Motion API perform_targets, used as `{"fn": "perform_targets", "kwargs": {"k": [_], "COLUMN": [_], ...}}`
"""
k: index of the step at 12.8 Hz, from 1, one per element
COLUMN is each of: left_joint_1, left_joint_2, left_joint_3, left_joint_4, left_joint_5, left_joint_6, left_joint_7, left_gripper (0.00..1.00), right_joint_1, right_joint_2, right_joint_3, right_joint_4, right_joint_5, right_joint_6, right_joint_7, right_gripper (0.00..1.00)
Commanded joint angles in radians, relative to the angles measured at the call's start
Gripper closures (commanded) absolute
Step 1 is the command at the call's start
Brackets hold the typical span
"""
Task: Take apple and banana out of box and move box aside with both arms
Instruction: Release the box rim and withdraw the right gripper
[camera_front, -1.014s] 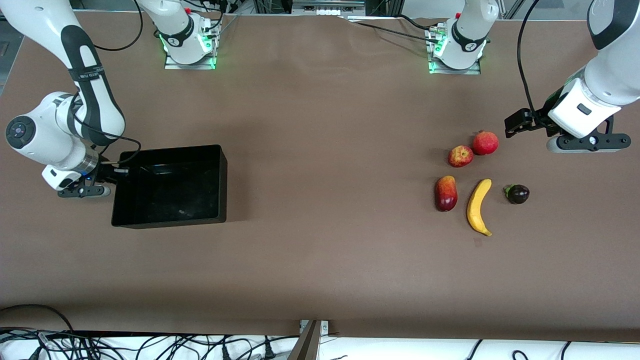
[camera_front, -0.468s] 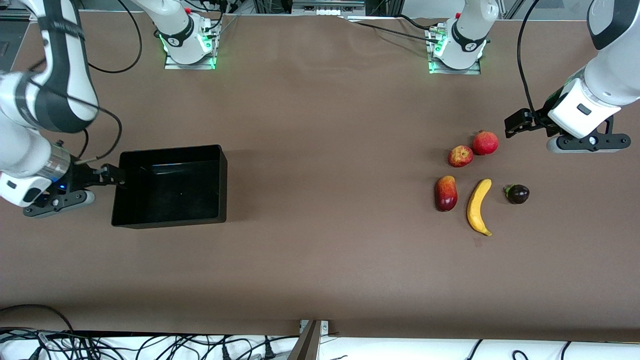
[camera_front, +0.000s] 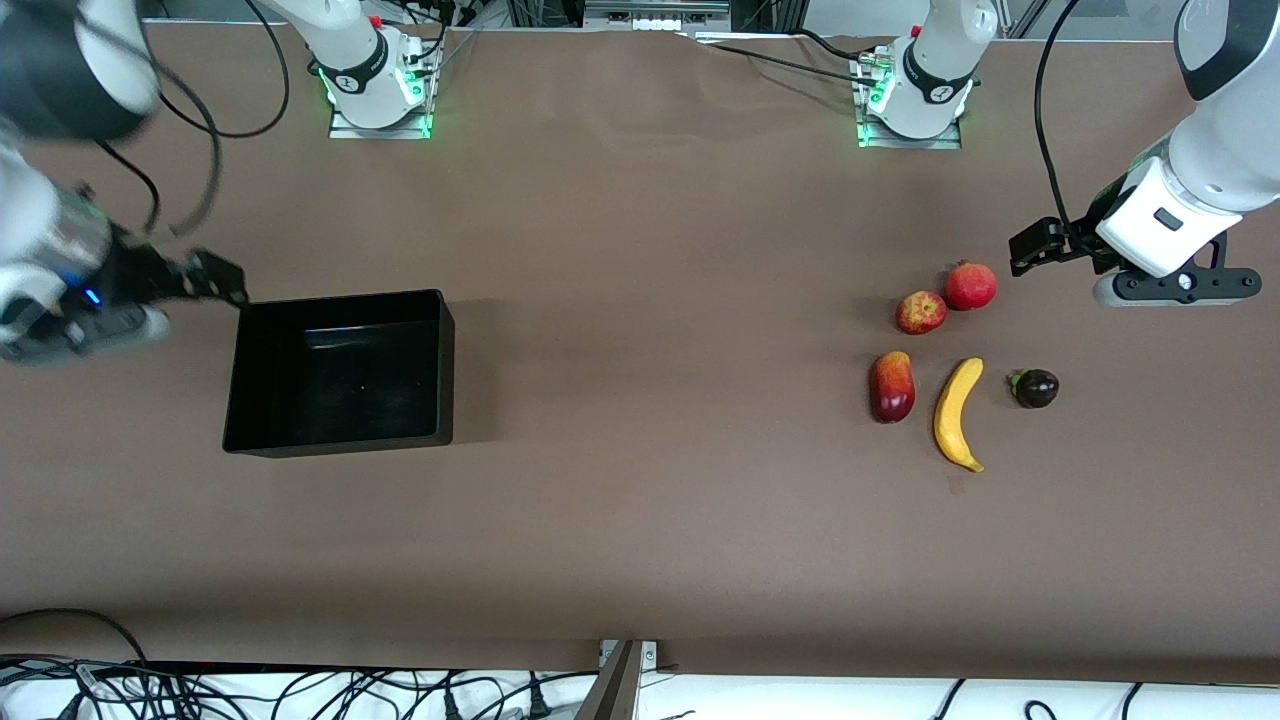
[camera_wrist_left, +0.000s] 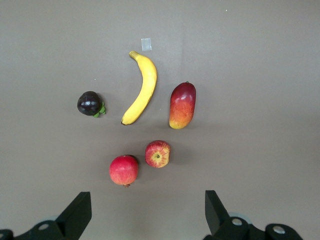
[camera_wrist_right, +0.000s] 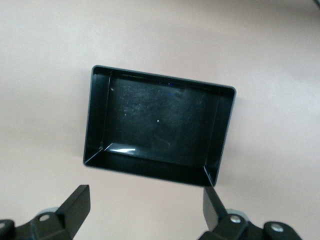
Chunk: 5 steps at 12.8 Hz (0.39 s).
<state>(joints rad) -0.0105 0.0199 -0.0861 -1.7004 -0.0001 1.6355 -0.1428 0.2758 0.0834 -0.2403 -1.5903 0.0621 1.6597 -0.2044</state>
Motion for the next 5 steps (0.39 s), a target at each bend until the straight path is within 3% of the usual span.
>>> {"fn": "perform_targets", "kwargs": {"k": [1, 3, 5], "left_joint_1": [0.0, 0.0, 0.0], "left_joint_2": [0.011, 0.011, 0.011], "left_joint_3": [0.0, 0.0, 0.002], "left_joint_4": [0.028, 0.03, 0.03], "left_joint_5": [-0.014, -0.014, -0.014], "left_joint_6": [-0.023, -0.023, -0.023], "left_joint_7": [0.02, 0.02, 0.02], "left_gripper": [0.0, 0.0, 0.0], "right_joint_1": [0.0, -0.036, -0.119], "right_joint_2": [-0.126, -0.099, -0.099], "right_joint_3": [0.012, 0.041, 0.12], "right_joint_4": [-0.12, -0.088, -0.079], "right_joint_5": [-0.03, -0.027, -0.024], "right_joint_6": [0.003, 0.002, -0.001], "right_joint_7": [0.001, 0.01, 0.008], "right_gripper": [0.0, 0.0, 0.0]}}
